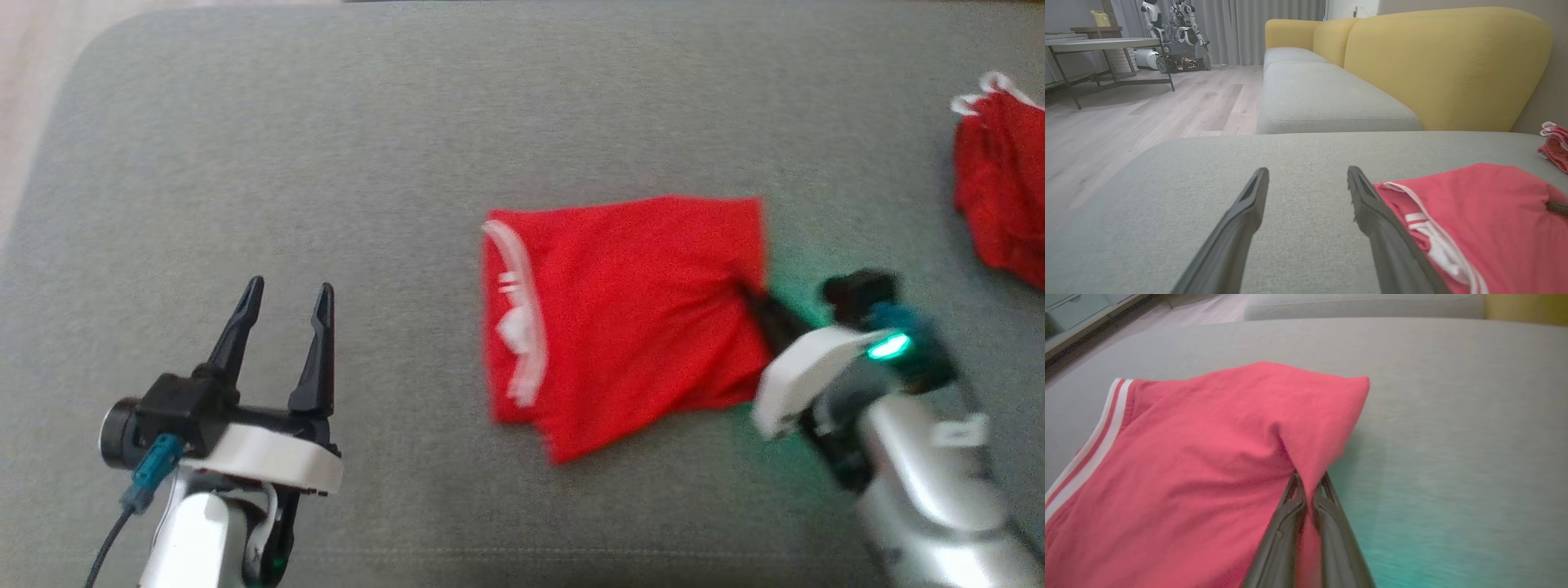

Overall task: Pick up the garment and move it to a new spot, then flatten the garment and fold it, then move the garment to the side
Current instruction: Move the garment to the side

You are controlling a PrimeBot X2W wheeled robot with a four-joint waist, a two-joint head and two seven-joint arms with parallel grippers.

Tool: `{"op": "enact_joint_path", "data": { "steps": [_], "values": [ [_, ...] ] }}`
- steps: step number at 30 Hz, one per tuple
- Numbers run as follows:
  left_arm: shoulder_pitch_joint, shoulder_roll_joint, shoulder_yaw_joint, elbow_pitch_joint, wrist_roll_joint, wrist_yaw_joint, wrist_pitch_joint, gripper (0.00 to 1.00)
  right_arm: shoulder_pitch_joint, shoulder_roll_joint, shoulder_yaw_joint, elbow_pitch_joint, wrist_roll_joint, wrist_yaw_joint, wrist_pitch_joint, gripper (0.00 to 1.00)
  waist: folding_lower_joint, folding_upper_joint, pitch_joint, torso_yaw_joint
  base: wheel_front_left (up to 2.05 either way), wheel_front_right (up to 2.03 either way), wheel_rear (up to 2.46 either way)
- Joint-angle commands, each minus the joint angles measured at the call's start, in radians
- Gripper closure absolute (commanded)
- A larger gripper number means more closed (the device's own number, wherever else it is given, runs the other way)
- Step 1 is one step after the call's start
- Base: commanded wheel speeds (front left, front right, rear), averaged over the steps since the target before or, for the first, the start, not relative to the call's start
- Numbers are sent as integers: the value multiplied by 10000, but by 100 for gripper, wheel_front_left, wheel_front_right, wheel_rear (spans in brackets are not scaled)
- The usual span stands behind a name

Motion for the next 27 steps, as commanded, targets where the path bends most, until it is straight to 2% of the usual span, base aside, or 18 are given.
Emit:
{"op": "enact_joint_path", "data": {
  "steps": [1, 12, 20, 27],
  "values": [
    [-428, 131, 399, -409, 49, 29, -114, 0, -349, -261, -85, -439, -32, -9, 1, 100, 0, 0, 90, -295, 0, 0, 0],
    [-785, 238, 214, -549, 179, -118, -115, 0, -1523, -1965, -2537, -1359, -64, -9, 222, 100, 0, 0, 565, -1236, 0, 0, 0],
    [-1156, 408, 109, -636, 196, -232, -116, 0, -3205, -2418, -3780, -684, -141, -9, -43, 100, 0, 0, 1329, -1410, 0, 0, 0],
    [-1364, 471, 23, -652, 186, -297, -116, 0, -3753, -2847, -4849, 116, -386, -9, -81, 100, 0, 0, 1734, -1513, 0, 0, 0]
  ]
}}
